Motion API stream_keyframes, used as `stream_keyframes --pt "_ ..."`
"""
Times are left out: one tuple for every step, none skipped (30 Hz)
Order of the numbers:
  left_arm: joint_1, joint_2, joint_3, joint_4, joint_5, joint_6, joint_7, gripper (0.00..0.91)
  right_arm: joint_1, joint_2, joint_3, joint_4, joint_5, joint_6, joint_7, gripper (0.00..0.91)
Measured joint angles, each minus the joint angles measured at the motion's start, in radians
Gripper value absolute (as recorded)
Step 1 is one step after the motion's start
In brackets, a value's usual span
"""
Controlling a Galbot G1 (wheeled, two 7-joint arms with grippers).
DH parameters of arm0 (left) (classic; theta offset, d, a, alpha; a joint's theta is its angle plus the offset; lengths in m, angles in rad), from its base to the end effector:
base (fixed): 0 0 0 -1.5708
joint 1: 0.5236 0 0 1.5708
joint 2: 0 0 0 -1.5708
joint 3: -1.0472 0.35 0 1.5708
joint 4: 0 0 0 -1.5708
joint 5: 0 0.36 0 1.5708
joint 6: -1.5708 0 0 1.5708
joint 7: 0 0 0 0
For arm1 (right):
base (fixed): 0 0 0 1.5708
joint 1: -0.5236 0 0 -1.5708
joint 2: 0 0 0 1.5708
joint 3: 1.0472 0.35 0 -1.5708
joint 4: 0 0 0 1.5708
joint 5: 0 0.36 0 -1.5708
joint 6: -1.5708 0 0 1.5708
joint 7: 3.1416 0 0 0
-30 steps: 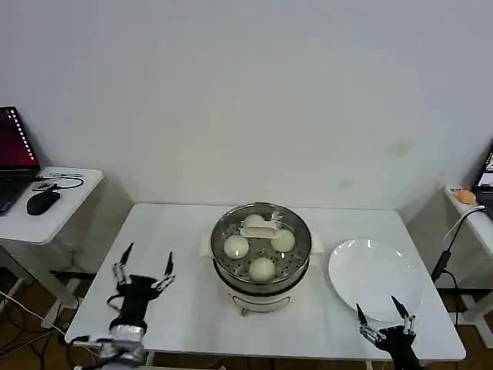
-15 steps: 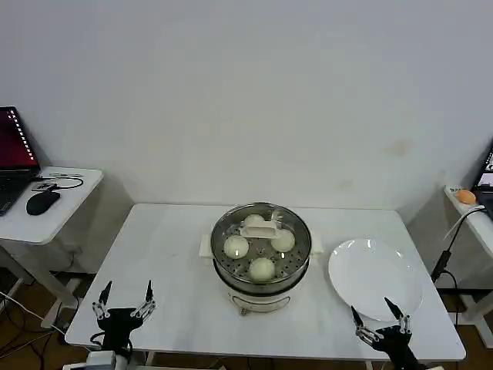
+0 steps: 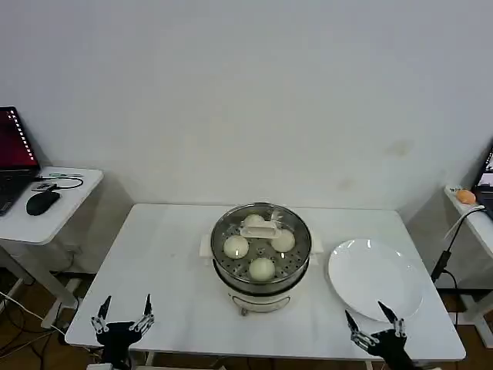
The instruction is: Take steamed baozi put them in steamer then cover it.
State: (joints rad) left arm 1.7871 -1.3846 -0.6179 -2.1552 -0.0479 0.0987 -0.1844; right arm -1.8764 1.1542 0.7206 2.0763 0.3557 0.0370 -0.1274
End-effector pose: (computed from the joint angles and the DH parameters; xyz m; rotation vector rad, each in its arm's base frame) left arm 0.1240 0.0558 -0.3075 0.2248 -2.8914 -0.2639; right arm 0.1086 -0.1275 -0.3194 0.2636 -2.8701 0.1121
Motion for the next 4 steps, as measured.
stream_keyframes --pt "0.002 0.002 -0.001 0.002 0.001 0.002 0.003 0.907 0.000 -0.002 -0.002 0.001 0.002 -0.002 0.001 0.907" --pt "0.004 0.003 -0.001 0.003 0.003 0.004 0.006 0.907 0.000 -0.004 -0.003 0.001 0.002 -0.005 0.001 0.907" --pt "0.006 0.005 -0.002 0.005 0.005 0.006 0.008 0.907 0.000 -0.006 -0.005 0.001 0.002 -0.008 0.002 0.907" --pt "0.007 0.005 -0.002 0.005 0.006 0.007 0.011 0.907 -0.001 -0.008 -0.007 0.001 0.002 -0.010 0.003 0.907"
